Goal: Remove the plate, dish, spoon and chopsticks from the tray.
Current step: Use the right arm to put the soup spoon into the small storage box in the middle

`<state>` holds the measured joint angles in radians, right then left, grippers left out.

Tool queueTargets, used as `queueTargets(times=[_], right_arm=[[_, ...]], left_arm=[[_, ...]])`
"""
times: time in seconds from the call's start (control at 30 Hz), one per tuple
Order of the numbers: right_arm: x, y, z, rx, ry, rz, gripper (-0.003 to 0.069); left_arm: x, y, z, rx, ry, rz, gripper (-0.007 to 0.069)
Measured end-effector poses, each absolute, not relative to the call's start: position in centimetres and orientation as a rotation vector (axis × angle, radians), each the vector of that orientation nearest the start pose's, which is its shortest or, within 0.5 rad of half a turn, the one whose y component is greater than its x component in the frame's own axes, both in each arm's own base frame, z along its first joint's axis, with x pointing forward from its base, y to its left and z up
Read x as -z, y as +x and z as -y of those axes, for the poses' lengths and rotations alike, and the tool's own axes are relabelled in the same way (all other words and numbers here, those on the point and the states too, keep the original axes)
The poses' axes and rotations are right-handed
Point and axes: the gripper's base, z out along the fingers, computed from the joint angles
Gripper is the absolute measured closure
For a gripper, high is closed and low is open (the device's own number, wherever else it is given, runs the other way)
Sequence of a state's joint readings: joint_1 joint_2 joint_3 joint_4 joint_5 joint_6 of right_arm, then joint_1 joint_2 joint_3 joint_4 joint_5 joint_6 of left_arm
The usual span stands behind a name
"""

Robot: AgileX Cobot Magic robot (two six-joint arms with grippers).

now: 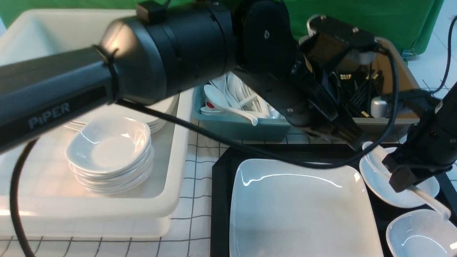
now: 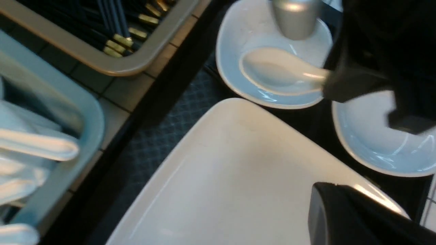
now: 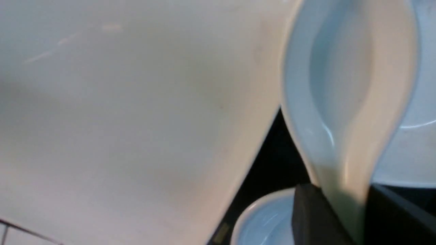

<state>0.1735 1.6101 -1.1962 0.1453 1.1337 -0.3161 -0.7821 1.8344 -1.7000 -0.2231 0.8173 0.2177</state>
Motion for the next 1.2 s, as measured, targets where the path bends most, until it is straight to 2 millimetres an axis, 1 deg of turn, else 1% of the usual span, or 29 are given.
queueTargets(times=[0.03,0.07,0.1,0.17,0.23,0.27,0.3,0.33,0.37,0.4,0.43,0.47,0.5,0.53,0.57,0.6,0.67,0.7,0.77,0.8,0.83,0.87,0.93,1.0,1.03,1.1,1.13,1.17,1.2], right_arm=[[-26.3,29.3,-6.9,-0.200,-0.675,-2.920,0.0492],[-27.6,28.7,-7.6,-0.220,-0.708,-2.872,0.0492],[-27.9,28.6,-7.9,-0.227,-0.722,-2.858,0.0492],[-30.8,28.1,-9.3,-0.270,-0.765,-2.730,0.0492],[-33.5,28.6,-10.6,-0.304,-0.771,-2.596,0.0492],[-33.8,28.7,-10.7,-0.308,-0.769,-2.584,0.0492],[-35.8,29.8,-11.7,-0.340,-0.751,-2.481,0.0492],[-36.6,30.6,-12.3,-0.364,-0.738,-2.438,0.0492],[-37.3,31.6,-12.8,-0.392,-0.724,-2.404,0.0492],[-37.6,31.6,-12.8,-0.391,-0.722,-2.392,0.0492],[-37.9,33.6,-13.8,-0.443,-0.705,-2.366,0.0492],[-37.9,33.9,-13.9,-0.447,-0.704,-2.364,0.0492],[-38.0,36.1,-14.9,-0.474,-0.692,-2.336,0.0492],[-37.6,37.2,-15.4,-0.487,-0.681,-2.335,0.0492],[-37.1,38.7,-15.9,-0.498,-0.662,-2.338,0.0492],[-36.0,40.1,-16.4,-0.508,-0.643,-2.357,0.0492],[-34.5,42.7,-17.2,-0.530,-0.585,-2.373,0.0492],[-34.6,42.9,-17.3,-0.533,-0.577,-2.366,0.0492],[-32.2,45.5,-18.2,-0.552,-0.528,-2.391,0.0492],[-31.9,45.8,-18.3,-0.555,-0.521,-2.394,0.0492],[-30.9,47.0,-18.6,-0.567,-0.493,-2.399,0.0475],[-30.1,47.7,-18.9,-0.574,-0.476,-2.406,0.0457],[-29.3,48.4,-19.1,-0.585,-0.453,-2.409,0.0400],[-28.6,48.8,-19.3,-0.597,-0.433,-2.427,0.0325],[-28.6,48.8,-19.3,-0.600,-0.433,-2.436,0.0282],[-29.0,48.5,-19.3,-0.605,-0.443,-2.450,0.0204],[-29.1,48.5,-19.3,-0.606,-0.445,-2.450,0.0204],[-29.8,48.1,-19.2,-0.605,-0.473,-2.454,0.0165],[-30.5,47.7,-19.1,-0.602,-0.501,-2.461,0.0149]], left_arm=[[-33.2,29.1,30.4,0.507,1.065,-2.224,0.0626],[-34.0,29.7,29.4,0.485,1.027,-2.214,0.0626],[-34.2,29.8,29.2,0.483,1.019,-2.213,0.0626],[-36.0,31.2,26.7,0.461,0.912,-2.202,0.0626],[-37.8,32.0,24.1,0.442,0.814,-2.184,0.0626],[-38.0,32.3,23.6,0.437,0.797,-2.185,0.0626],[-39.4,32.7,21.3,0.415,0.724,-2.166,0.0626],[-40.1,32.9,20.0,0.400,0.686,-2.162,0.0626],[-40.6,33.1,18.8,0.386,0.653,-2.160,0.0626],[-40.7,33.1,18.6,0.383,0.646,-2.159,0.0626],[-41.4,33.2,17.1,0.366,0.606,-2.164,0.0626],[-41.5,33.1,16.9,0.364,0.603,-2.166,0.0626],[-41.7,33.0,15.9,0.354,0.586,-2.195,0.0626],[-41.6,32.8,15.7,0.352,0.589,-2.213,0.0626],[-41.5,32.7,15.6,0.351,0.598,-2.238,0.0626],[-41.3,32.5,15.6,0.351,0.610,-2.263,0.0626],[-41.0,32.1,15.8,0.356,0.656,-2.295,0.0626],[-41.0,32.0,15.9,0.359,0.664,-2.296,0.0626],[-40.9,31.6,16.6,0.380,0.703,-2.300,0.0626],[-40.9,31.5,16.7,0.379,0.708,-2.298,0.0626],[-40.9,31.2,17.2,0.387,0.734,-2.292,0.0626],[-40.9,31.1,17.5,0.390,0.749,-2.290,0.0626],[-40.9,30.8,18.0,0.398,0.768,-2.287,0.0626],[-40.9,30.5,18.4,0.404,0.783,-2.285,0.0626],[-40.9,30.4,18.5,0.407,0.790,-2.284,0.0626],[-40.9,30.3,18.7,0.409,0.799,-2.282,0.0626],[-40.9,30.3,18.7,0.409,0.799,-2.282,0.0626],[-40.9,30.2,18.9,0.409,0.807,-2.280,0.0626],[-40.9,30.2,18.9,0.409,0.807,-2.280,0.0626]])
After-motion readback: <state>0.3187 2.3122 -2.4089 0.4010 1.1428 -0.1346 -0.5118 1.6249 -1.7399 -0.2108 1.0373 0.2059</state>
